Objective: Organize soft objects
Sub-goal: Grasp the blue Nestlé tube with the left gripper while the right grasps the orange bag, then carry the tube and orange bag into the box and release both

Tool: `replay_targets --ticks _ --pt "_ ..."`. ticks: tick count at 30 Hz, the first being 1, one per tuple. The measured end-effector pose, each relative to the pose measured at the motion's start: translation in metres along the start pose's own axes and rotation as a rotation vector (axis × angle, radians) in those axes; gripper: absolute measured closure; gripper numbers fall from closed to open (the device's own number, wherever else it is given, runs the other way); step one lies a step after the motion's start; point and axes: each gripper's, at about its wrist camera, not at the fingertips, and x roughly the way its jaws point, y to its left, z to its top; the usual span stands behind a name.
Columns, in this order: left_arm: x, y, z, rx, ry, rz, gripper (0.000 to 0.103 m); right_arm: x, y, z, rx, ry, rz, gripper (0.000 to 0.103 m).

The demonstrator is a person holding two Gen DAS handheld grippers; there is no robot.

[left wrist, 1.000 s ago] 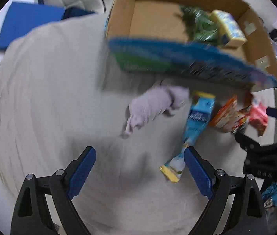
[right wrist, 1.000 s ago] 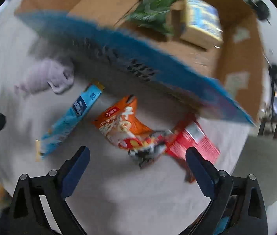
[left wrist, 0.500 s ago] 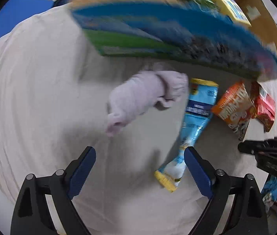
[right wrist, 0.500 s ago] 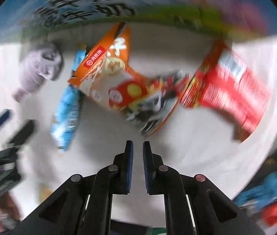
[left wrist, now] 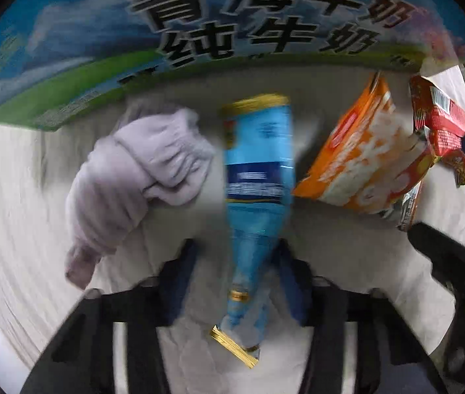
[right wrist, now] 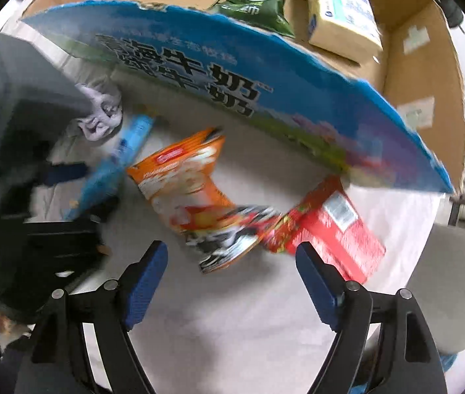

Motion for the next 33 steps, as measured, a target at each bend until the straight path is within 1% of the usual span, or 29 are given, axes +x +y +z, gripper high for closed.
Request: replay_targets --ticks 2,4,6,7,8,9,10,11,12,13,14,15,16,17,18,19,20,21,22,23,25,26,27,28,29,30,31,32,33 --pt "0.000 0.010 -0.008 -0.048 0.006 -0.018 0.078 0.009 0.007 0.002 -0.040 0.007 -0.010 0.020" --pt "0.002 0.025 -0.024 -0.112 0.005 -0.016 0.078 0.016 0.021 0.006 -0.072 0.014 0.011 0.020" --pt "0.005 0.037 -0.039 -0.166 0.014 -0.023 0.078 0.025 0.033 0.006 -0.092 0.018 0.005 0.020" --pt "0.008 0.042 -0.045 -0.186 0.020 -0.027 0.078 0.032 0.038 0.007 -0.093 0.025 0.024 0.022" --pt "0.010 0.044 -0.051 -0.202 0.024 -0.033 0.078 0.036 0.038 0.008 -0.084 0.034 0.038 0.035" --pt "0.013 0.047 -0.056 -0.217 0.030 -0.041 0.078 0.039 0.037 0.009 -0.060 0.034 0.037 0.037" --pt "0.016 0.049 -0.060 -0.230 0.034 -0.046 0.078 0.040 0.034 0.008 -0.015 0.037 0.058 0.039" --pt "0.018 0.051 -0.060 -0.238 0.035 -0.051 0.077 0.041 0.028 0.007 0.030 0.048 0.085 0.058" --pt "0.018 0.053 -0.059 -0.238 0.033 -0.054 0.077 0.040 0.024 0.006 0.089 0.072 0.118 0.073" --pt "0.019 0.055 -0.059 -0.240 0.033 -0.055 0.077 0.038 0.016 0.001 0.166 0.101 0.188 0.077" --pt "0.020 0.055 -0.060 -0.243 0.036 -0.057 0.077 0.036 0.011 -0.002 0.207 0.123 0.228 0.079" --pt "0.021 0.056 -0.059 -0.248 0.039 -0.058 0.077 0.034 0.009 -0.008 0.249 0.146 0.264 0.079" --pt "0.021 0.060 -0.057 -0.253 0.040 -0.060 0.077 0.034 0.006 -0.016 0.308 0.182 0.335 0.079" --pt "0.019 0.068 -0.053 -0.260 0.041 -0.062 0.077 0.036 0.005 -0.023 0.342 0.221 0.384 0.079" --pt "0.014 0.077 -0.044 -0.263 0.043 -0.063 0.077 0.035 0.007 -0.029 0.353 0.237 0.406 0.076" --pt "0.012 0.081 -0.036 -0.265 0.044 -0.063 0.077 0.027 0.011 -0.032 0.318 0.195 0.363 0.071" --pt "0.012 0.082 -0.035 -0.267 0.041 -0.064 0.076 0.018 0.015 -0.033 0.271 0.145 0.290 0.052" --pt "0.010 0.084 -0.032 -0.271 0.032 -0.062 0.076 0.006 0.023 -0.032 0.224 0.085 0.189 0.031" --pt "0.006 0.086 -0.030 -0.275 0.025 -0.059 0.077 -0.005 0.028 -0.031 0.194 0.022 0.125 0.025" --pt "-0.001 0.087 -0.028 -0.278 0.023 -0.053 0.077 -0.011 0.032 -0.029 0.180 -0.013 0.123 0.023" --pt "-0.009 0.093 -0.031 -0.298 0.007 -0.037 0.077 -0.014 0.042 -0.024 0.149 -0.052 0.135 0.023" --pt "-0.008 0.096 -0.037 -0.304 0.003 -0.031 0.077 -0.010 0.046 -0.019 0.136 -0.050 0.120 0.023" --pt "-0.006 0.101 -0.039 -0.319 -0.001 -0.031 0.077 -0.005 0.053 -0.005 0.122 -0.049 0.101 0.023" --pt "-0.006 0.104 -0.040 -0.326 -0.001 -0.033 0.077 0.004 0.060 -0.001 0.113 -0.042 0.080 0.023" --pt "-0.005 0.107 -0.042 -0.332 0.000 -0.032 0.077 0.012 0.076 0.006 0.112 -0.028 0.063 0.024" --pt "-0.004 0.111 -0.043 -0.340 -0.007 -0.027 0.078 0.021 0.080 0.009 0.122 -0.010 0.052 0.029" --pt "-0.005 0.112 -0.044 -0.339 -0.012 -0.021 0.078 0.032 0.084 0.009 0.135 0.026 0.033 0.041" --pt "-0.005 0.114 -0.045 -0.339 -0.014 -0.016 0.078 0.038 0.087 0.006 0.163 0.041 0.053 0.056" --pt "-0.007 0.114 -0.047 -0.342 -0.020 -0.014 0.079 0.041 0.085 0.007 0.188 0.054 0.065 0.058"
